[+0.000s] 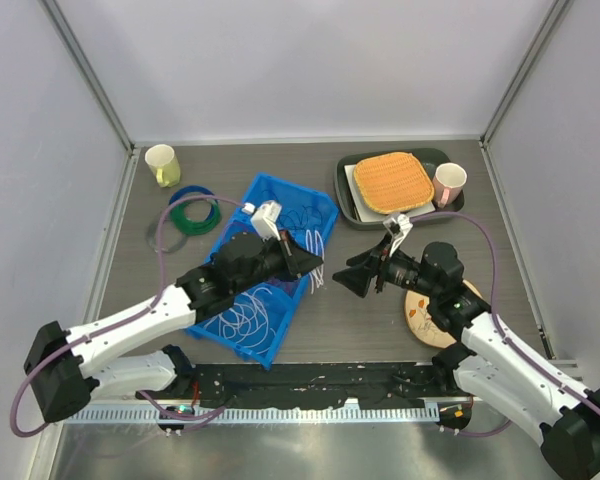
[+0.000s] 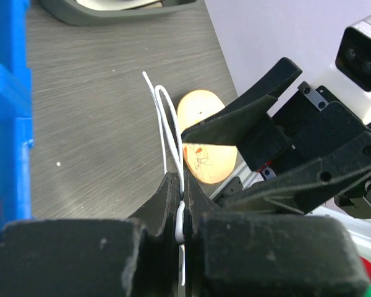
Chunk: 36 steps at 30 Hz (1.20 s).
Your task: Untangle the cables
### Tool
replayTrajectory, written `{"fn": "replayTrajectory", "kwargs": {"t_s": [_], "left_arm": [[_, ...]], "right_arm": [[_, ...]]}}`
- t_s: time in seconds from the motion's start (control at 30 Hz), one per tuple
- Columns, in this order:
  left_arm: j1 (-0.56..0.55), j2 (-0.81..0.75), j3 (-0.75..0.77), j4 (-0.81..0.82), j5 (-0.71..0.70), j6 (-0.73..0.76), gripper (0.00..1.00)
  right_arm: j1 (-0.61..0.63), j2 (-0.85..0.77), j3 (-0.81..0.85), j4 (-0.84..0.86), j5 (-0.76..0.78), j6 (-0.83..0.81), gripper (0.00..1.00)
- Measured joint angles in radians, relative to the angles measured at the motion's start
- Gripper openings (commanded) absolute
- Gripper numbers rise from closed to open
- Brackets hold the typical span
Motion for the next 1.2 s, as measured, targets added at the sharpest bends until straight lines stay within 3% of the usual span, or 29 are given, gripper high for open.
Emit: {"fn": "replayTrajectory", "kwargs": {"t_s": [0.13,0.37,0.67,0.73,0.8,0.87,0.93,0.97,1.07,1.2], "left_arm": [[0.000,-0.093,0.000,-0.121,-0.078,0.011,0.00],[0.000,-0.188,0.012,-0.473,-0.201,0.003,0.00],[0.000,-0.381,-0.045,-0.862,-0.315,-0.117,0.02],[0.000,-0.421,-0.061,-0.927,-0.361,-0.177,0.09],[0.000,-0.448,-0.079,-0.990,-0.402,-0.232,0.23],[0.000,-0.459,-0.085,-1.041,-0.432,-0.273,0.44],[0.000,-0.452,-0.085,-1.066,-0.448,-0.296,0.55],[0.000,-0.447,-0.085,-1.072,-0.454,-0.304,0.71],[0.000,-0.430,-0.085,-1.078,-0.462,-0.304,0.92],[-0.001,-0.398,-0.077,-1.077,-0.468,-0.294,0.98]], "right_arm": [[0.000,-0.038,-0.001,-0.047,0.129,0.018,0.81],[0.000,-0.095,-0.015,-0.134,0.364,0.047,0.92],[0.000,-0.127,-0.021,-0.209,0.558,0.077,0.94],[0.000,-0.130,-0.021,-0.214,0.579,0.080,0.93],[0.000,-0.130,-0.021,-0.217,0.592,0.083,0.94],[0.000,-0.130,-0.021,-0.221,0.600,0.084,0.93],[0.000,-0.130,-0.021,-0.222,0.604,0.084,0.94],[0.000,-0.130,-0.021,-0.222,0.607,0.084,0.93],[0.000,-0.130,-0.021,-0.224,0.611,0.084,0.93],[0.000,-0.129,-0.022,-0.231,0.617,0.084,0.94]]}}
